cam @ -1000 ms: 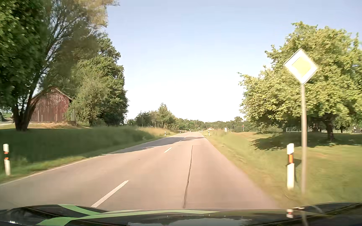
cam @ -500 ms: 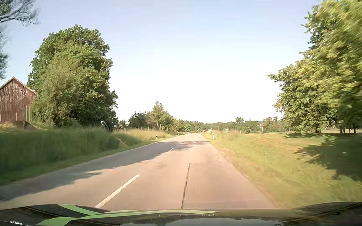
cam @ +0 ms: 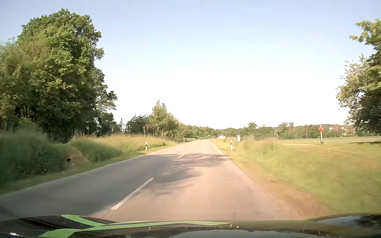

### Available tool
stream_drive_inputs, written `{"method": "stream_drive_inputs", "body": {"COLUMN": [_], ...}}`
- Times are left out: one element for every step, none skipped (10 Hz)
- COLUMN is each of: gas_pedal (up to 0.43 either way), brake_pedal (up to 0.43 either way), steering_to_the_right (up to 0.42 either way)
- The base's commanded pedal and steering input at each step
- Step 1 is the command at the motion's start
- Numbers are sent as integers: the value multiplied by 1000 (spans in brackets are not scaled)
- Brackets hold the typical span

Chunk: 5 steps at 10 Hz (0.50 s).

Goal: Follow the waypoints while adhering to traffic rules and regulations

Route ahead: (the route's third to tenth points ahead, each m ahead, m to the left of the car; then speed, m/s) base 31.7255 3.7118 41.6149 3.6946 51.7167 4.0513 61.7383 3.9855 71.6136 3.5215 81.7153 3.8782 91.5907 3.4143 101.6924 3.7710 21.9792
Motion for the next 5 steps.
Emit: {"method": "stream_drive_inputs", "body": {"gas_pedal": [197,220,220,220,209], "brake_pedal": [0,0,0,0,0], "steering_to_the_right": [-1,-1,-1,-1,-3]}}
